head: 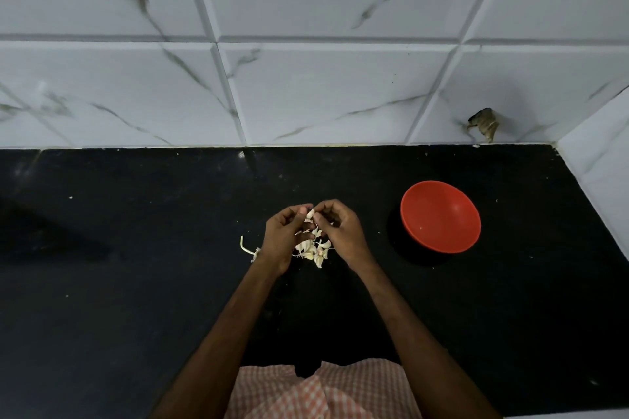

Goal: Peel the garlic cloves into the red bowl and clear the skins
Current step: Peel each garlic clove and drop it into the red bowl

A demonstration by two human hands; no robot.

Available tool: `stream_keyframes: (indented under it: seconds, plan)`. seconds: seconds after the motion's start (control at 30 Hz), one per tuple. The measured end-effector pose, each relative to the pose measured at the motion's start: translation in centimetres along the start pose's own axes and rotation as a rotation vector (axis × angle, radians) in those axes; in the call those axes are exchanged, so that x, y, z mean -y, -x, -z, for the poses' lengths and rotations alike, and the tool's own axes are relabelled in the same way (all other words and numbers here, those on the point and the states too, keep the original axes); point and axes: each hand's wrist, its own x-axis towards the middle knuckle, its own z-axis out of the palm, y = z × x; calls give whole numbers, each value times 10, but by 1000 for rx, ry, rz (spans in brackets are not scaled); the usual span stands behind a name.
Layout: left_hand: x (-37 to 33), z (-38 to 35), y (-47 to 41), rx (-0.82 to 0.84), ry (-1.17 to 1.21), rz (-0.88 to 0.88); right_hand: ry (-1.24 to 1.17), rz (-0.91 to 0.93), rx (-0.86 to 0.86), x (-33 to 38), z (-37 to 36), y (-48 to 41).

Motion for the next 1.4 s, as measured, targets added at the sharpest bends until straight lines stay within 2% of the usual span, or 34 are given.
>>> stream_keyframes:
  seconds: [0.23,0.5,0.73,0.9,1.1,1.3,1.4]
  plan:
    - [-1,2,7,-18,53,-78,-10,15,24,9,-2,3]
    - [-3,5,11,14,16,-200,36,112,28,12,0,1]
    - [1,4,8,-24,-210,-267,142,162,19,12,2,-1]
    - [2,7,6,-135,-417,-388,266,58,-58,11,0,-2]
    - [-1,6,7,-136,-710,-538,435,-82,46,18,0,-3]
    - [-2,6,9,-46,-1022,-696,580,-72,118,20,-4,-3]
    - [-2,6,10,-37,-1088,-723,543,-86,155,20,-3,-3]
